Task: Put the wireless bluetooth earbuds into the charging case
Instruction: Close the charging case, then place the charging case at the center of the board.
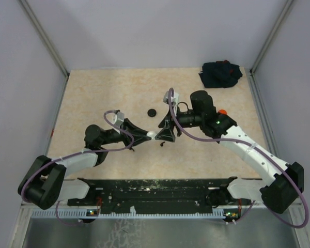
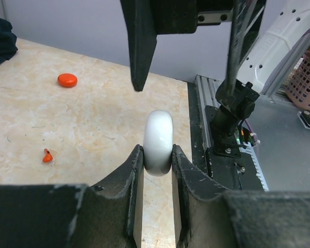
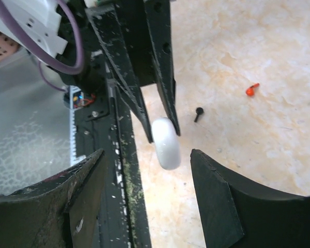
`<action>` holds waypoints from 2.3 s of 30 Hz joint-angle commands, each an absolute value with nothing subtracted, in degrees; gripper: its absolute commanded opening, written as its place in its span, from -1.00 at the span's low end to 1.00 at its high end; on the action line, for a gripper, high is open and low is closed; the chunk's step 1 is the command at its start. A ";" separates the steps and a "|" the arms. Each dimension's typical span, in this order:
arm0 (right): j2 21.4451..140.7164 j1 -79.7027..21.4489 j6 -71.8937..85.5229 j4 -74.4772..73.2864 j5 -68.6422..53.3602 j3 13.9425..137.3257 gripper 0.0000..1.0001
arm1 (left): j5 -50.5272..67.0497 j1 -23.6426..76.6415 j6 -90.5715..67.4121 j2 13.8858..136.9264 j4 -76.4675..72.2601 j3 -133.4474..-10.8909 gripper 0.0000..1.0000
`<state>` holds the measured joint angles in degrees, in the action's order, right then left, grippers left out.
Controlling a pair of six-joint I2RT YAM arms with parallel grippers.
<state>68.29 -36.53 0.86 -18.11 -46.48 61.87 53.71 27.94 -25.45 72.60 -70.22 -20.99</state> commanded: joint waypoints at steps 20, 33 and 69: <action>64.17 -39.40 -10.61 -8.93 -45.73 53.19 0.15 | 60.02 29.42 -27.20 72.42 -68.58 -26.68 -1.00; 66.18 -41.22 -11.06 -9.02 -46.41 55.13 -0.15 | 60.85 30.15 -26.68 73.44 -67.34 -27.61 -1.00; 65.59 -31.09 8.60 -6.17 -32.62 47.54 -1.00 | 23.10 30.29 -11.49 56.52 -41.26 -20.64 0.57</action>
